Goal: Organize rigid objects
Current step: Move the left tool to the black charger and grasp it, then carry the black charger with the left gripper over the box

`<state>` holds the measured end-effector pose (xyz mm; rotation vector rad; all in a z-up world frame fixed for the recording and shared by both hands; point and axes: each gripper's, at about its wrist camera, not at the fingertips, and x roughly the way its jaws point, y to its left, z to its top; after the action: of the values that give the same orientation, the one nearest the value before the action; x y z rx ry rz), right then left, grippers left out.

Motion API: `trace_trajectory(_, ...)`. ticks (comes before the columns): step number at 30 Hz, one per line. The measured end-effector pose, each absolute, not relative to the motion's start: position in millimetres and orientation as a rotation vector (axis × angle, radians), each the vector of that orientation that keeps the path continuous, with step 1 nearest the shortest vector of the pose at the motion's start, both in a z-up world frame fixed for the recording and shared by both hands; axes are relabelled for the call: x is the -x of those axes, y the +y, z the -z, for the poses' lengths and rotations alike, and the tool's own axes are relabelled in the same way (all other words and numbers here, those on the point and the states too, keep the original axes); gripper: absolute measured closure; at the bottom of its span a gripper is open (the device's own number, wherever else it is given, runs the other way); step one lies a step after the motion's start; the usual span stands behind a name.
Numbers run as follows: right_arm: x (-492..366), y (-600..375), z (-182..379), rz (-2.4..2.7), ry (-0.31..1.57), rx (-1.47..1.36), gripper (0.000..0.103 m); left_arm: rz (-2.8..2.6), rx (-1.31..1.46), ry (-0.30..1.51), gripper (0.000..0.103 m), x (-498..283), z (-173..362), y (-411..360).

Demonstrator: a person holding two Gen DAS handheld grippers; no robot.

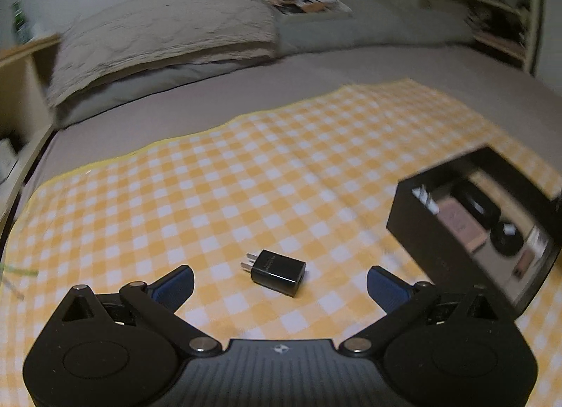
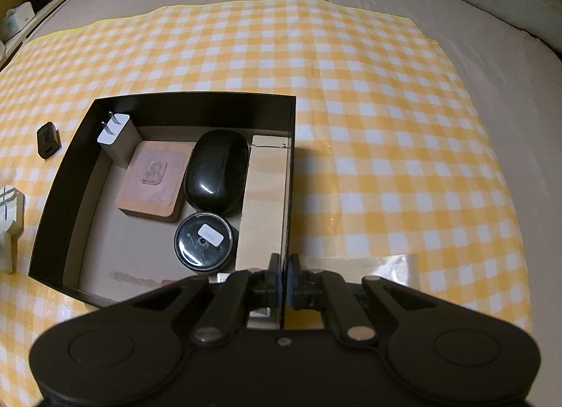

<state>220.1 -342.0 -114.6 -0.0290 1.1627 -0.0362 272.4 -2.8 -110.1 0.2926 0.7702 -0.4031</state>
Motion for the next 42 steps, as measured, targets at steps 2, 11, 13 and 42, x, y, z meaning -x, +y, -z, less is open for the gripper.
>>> trace_trajectory(2,-220,-341,115,0.029,1.162,0.036,0.099,0.463,-0.341,0.755,0.000,-275,118,-8)
trace_trajectory(11,-218,-341,115,0.011,1.153,0.057,0.099,0.524,-0.412,0.805,0.012,-307,153,-26)
trace_trajectory(13,-218,-340,115,0.003,1.152,0.069,0.098,0.506,-0.402,0.830,0.019,-316,160,-26)
trace_trajectory(42,-224,-341,117,-0.020,1.163,0.053,0.098,0.446,-0.334,0.788,0.040,-330,167,-20)
